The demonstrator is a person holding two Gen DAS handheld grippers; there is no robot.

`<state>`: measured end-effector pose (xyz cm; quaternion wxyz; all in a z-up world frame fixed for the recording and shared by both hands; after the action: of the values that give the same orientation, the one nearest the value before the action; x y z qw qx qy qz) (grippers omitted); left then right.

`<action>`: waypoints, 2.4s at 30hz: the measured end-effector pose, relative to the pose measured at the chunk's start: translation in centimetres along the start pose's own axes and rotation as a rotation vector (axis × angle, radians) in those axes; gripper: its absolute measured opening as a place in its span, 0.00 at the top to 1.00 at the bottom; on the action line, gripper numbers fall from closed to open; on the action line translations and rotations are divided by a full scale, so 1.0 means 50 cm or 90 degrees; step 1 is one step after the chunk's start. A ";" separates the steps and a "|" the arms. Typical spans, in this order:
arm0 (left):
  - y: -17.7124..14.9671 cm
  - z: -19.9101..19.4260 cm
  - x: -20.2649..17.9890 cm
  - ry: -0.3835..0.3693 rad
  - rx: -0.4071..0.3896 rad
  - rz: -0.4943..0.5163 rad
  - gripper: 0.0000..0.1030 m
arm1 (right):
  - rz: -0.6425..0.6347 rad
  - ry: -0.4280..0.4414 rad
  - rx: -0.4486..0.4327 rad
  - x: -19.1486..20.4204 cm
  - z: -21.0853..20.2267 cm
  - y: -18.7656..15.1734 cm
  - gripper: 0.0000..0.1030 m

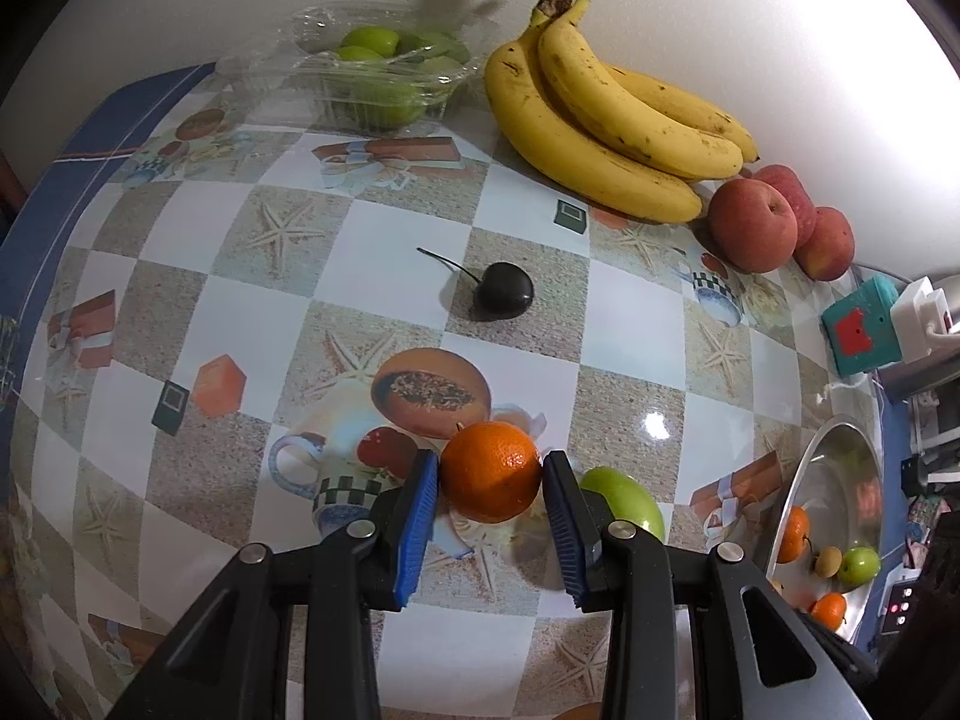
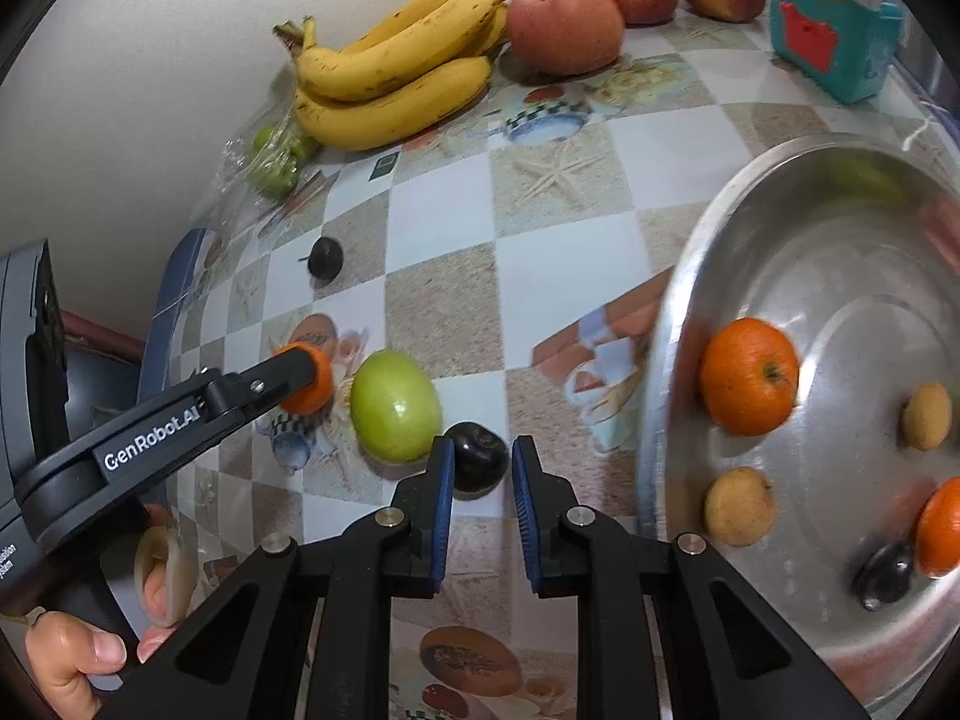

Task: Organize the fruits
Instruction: 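Close the left gripper on the orange while the right gripper grasps the dark plum, then lift and carry the orange and dark plum over the steel basin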

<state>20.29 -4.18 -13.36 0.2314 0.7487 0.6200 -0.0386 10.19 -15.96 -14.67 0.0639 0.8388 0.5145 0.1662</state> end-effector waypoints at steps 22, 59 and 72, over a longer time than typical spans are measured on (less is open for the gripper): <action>-0.001 -0.008 0.004 0.000 -0.004 -0.008 0.63 | -0.108 -0.031 0.019 0.037 0.005 -0.015 0.65; -0.012 -0.021 0.034 0.011 0.008 -0.023 0.63 | -0.203 -0.139 -0.011 0.066 0.047 -0.026 0.73; -0.022 -0.043 0.026 0.007 0.003 -0.014 0.63 | -0.172 -0.106 -0.021 0.058 0.001 -0.040 0.73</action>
<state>19.06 -1.99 -12.22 0.2256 0.7426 0.6295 -0.0385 9.72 -12.44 -14.63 0.1421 0.7714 0.6130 0.0943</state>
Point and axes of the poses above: each gripper's, at about its wrist camera, not at the fingertips, and z roughly the way its jaws point, x to its left, y to its top, the point moved 9 cm from there along z, roughly the way its jaws point, and after that the axes turned 8 degrees about -y, right-handed, at the moved point
